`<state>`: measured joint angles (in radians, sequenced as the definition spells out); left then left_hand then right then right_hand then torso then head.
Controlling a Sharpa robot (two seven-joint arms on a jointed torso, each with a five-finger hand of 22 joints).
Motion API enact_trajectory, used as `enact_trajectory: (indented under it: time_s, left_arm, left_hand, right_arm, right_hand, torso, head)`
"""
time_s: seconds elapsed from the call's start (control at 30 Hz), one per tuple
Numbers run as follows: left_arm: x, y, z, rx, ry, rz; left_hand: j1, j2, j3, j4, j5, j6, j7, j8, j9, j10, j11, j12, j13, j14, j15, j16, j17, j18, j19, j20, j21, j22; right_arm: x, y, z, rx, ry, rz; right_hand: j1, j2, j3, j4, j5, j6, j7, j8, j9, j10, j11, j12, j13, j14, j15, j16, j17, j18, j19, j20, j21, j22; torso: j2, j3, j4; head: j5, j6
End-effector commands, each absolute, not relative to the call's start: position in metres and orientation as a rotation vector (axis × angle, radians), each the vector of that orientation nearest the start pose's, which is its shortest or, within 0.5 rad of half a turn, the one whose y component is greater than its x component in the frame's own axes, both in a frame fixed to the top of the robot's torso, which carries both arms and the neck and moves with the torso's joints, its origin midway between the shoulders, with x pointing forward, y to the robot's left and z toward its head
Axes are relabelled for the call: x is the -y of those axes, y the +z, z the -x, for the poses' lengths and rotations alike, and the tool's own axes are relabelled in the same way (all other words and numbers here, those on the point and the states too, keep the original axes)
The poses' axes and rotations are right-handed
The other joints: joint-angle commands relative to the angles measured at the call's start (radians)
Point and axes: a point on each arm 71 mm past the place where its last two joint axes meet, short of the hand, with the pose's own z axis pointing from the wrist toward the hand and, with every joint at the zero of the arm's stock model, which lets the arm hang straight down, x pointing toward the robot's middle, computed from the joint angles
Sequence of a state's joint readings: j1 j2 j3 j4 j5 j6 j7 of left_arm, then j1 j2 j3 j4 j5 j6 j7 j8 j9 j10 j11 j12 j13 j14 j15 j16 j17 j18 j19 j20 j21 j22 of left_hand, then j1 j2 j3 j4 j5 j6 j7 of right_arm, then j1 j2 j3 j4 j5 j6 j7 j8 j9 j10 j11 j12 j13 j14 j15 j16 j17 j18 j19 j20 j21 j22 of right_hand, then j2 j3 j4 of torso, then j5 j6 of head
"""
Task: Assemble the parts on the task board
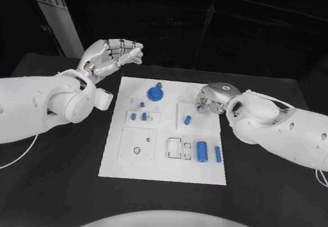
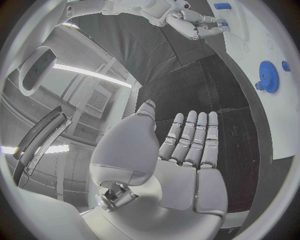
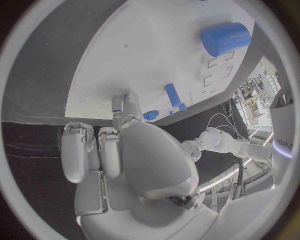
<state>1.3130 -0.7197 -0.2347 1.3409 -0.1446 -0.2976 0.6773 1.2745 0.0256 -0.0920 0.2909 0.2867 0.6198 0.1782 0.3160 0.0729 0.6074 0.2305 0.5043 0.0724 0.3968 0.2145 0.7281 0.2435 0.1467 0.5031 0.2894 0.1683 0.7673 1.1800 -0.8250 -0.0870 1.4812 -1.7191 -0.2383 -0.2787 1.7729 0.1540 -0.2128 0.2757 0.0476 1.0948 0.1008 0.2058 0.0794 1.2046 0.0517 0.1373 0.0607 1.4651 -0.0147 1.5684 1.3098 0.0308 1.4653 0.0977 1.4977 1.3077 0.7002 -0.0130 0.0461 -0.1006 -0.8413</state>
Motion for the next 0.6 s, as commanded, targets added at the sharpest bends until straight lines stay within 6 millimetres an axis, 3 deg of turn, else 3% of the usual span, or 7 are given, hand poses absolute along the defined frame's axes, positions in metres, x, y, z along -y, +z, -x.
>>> enact_trajectory:
  time_s: [0.03, 0.6]
  left_arm:
    - [-0.199, -0.166, -0.51, -1.184, -1.656, 0.587]
    - [-0.199, -0.167, -0.511, -1.187, -1.657, 0.588]
  left_hand:
    - [0.001, 0.011, -0.007, 0.001, 0.007, -0.007, 0.088, 0.006, 0.001, -0.008, -0.003, 0.005, -0.002, -0.005, 0.001, 0.005, -0.002, -0.013, 0.006, -0.001, -0.006, -0.002]
    - [0.003, 0.015, -0.011, 0.001, 0.013, -0.01, 0.088, 0.011, 0.001, -0.011, -0.002, 0.011, -0.002, -0.008, 0.001, 0.009, -0.008, -0.014, 0.006, -0.001, -0.007, -0.004]
  right_arm:
    - [0.208, -0.219, -0.481, -1.7, 0.358, 0.333]
    - [0.206, -0.205, -0.471, -1.574, 0.45, 0.315]
  right_hand:
    - [0.001, 0.007, 0.005, 0.001, 0.0, 0.007, 0.004, -0.002, 0.005, 0.006, 0.001, -0.007, 0.0, 0.106, -0.001, 0.002, 0.261, -0.012, 0.071, -0.008, 0.005, 0.223]
    - [0.001, -0.001, 0.003, 0.005, -0.001, 0.005, 0.013, -0.01, 0.003, 0.01, 0.009, -0.021, 0.0, 0.106, 0.007, 0.002, 0.261, -0.013, 0.072, -0.004, 0.007, 0.224]
  torso:
    - [0.0, 0.0002, 0.0007]
    - [-0.001, -0.0003, 0.0004]
  head:
    - [0.001, -0.001]
    - [0.003, -0.001]
